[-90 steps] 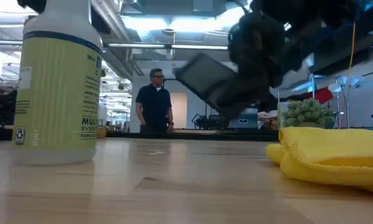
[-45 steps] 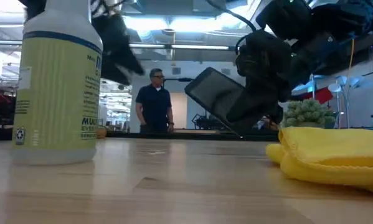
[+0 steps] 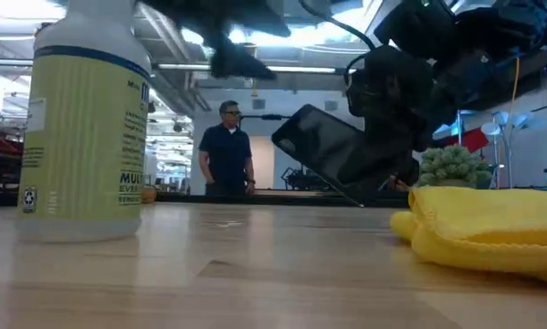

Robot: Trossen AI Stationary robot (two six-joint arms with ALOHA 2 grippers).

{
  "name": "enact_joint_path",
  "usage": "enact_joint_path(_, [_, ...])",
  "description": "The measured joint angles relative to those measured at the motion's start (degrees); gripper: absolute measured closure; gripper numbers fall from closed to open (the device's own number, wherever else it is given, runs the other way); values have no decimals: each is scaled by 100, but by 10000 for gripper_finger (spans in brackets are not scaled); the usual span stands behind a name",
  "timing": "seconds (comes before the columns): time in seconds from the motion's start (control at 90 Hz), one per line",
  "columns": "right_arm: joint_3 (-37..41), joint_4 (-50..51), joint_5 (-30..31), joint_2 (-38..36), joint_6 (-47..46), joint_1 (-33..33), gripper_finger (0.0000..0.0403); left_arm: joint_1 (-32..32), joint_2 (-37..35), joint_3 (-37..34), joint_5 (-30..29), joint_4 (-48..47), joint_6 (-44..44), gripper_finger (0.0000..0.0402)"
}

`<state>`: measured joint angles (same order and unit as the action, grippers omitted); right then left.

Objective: Apply microfiber cloth
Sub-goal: Wipe the front of the black cellphone with the yellow microfiber cloth

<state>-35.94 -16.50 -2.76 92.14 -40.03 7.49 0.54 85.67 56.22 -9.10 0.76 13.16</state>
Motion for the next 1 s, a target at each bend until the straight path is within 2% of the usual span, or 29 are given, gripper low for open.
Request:
enact_joint_path(0.056, [0,-37,-85,0,36,1,396,11,342,60,64,-48,-46,2])
enact_joint_path(0.189, [2,-8,-244,0,314,0,396,37,809,118,871,122,17,2])
enact_joint_path(0.367, [2,-194,-437,-2,775,4,396,33,896,120,1053,201,132,3])
enact_joint_path(0.467, [0,-342,-440,-7,1029,1,396,39,896,120,1050,454,-37,18])
enact_joint_path(0.789, [2,-72,-815,-21,1717,-34,396,98,1137,123,1220,632,-34,134])
enact_joint_path(1.0, [2,187,-1129,-26,1926,-228,386,122,1145,120,1260,906,149,244])
